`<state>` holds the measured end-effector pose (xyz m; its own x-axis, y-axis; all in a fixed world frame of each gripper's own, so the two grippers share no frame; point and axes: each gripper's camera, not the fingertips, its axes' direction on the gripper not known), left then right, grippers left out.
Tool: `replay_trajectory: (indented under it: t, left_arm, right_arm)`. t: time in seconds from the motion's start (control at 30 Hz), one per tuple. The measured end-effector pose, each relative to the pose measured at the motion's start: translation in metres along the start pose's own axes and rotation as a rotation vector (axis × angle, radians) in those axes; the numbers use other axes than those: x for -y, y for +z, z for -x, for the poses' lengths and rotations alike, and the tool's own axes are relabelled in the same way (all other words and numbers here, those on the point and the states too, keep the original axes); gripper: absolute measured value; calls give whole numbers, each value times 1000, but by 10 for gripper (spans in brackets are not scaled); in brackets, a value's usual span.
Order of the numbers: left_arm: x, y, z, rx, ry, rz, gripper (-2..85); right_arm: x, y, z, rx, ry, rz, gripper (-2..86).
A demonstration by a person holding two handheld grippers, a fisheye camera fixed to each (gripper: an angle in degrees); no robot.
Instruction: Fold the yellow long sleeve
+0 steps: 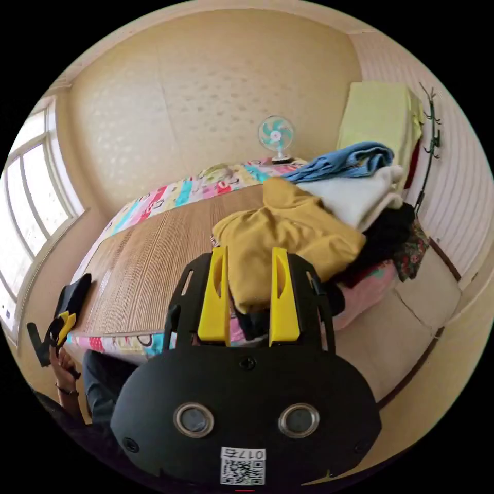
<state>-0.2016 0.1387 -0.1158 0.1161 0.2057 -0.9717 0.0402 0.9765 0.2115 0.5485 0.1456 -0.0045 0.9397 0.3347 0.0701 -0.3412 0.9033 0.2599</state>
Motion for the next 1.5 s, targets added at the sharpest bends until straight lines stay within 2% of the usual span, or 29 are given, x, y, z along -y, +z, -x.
replay_trajectory:
  t: [0.07,0.13,0.17,0.2,0.23,0.3,0.37,0.4,0.43,0.47,0.53,0.63,0.77,0.87,0.97,1.0,1.03,1.1,1.13,1.23,1.4,1.5]
  left_arm:
    - [-4,12,-20,-19,21,25,136]
    - [-12,18,-39,-36,29,55,136]
    - [-13,18,-42,-36,30,60,136]
    - [-17,15,-48,-28,34,62,136]
    - [-21,10,-53,-1,40,57,136]
    - [-29,0,-59,58,47,30,136]
    - [-36,-8,-63,110,56,-5,136]
    - [-39,-11,-65,136,52,-18,136]
    - [-40,-12,-64,149,41,-21,136]
    - [-41,-12,-63,151,36,-20,136]
    - [-43,-14,-53,153,-7,-21,135]
    - [-44,-21,-39,168,-24,-16,135]
    - [-29,-21,-13,255,-2,40,136]
    - [10,2,9,278,90,52,136]
    - [55,78,36,344,164,220,136]
    - [63,121,52,351,163,341,132]
    - [60,169,68,309,136,504,112]
    - [40,216,83,175,85,609,73]
    - [26,223,86,67,29,582,64]
    - [-13,206,70,-79,-3,544,53]
    - [-84,153,32,-58,75,506,52]
    - [-79,113,37,-3,47,374,56]
  right_arm:
    - [4,12,-46,-41,121,31,120]
    - [4,65,-90,49,287,277,83]
    - [2,69,-93,118,320,279,66]
    - [2,55,-80,215,317,160,53]
    - [11,37,-39,208,199,77,44]
    - [29,21,39,144,18,33,39]
    - [35,6,107,290,-115,-25,35]
    - [34,0,145,443,-186,-45,34]
    - [27,2,183,617,-273,-18,33]
    - [21,6,202,701,-325,8,32]
    - [-24,30,270,927,-525,191,30]
    - [-94,38,290,1028,-569,376,23]
    - [-146,32,255,996,-531,427,21]
    - [-158,44,218,926,-469,563,22]
    - [-151,46,175,942,-349,600,26]
    - [-146,43,161,944,-313,590,28]
    - [-141,37,151,926,-292,574,32]
    - [-134,28,137,881,-273,541,40]
    - [-130,22,129,852,-266,522,47]
    - [-121,19,114,791,-251,517,72]
    - [-120,53,99,697,-148,559,127]
    - [-135,96,116,649,-142,696,121]
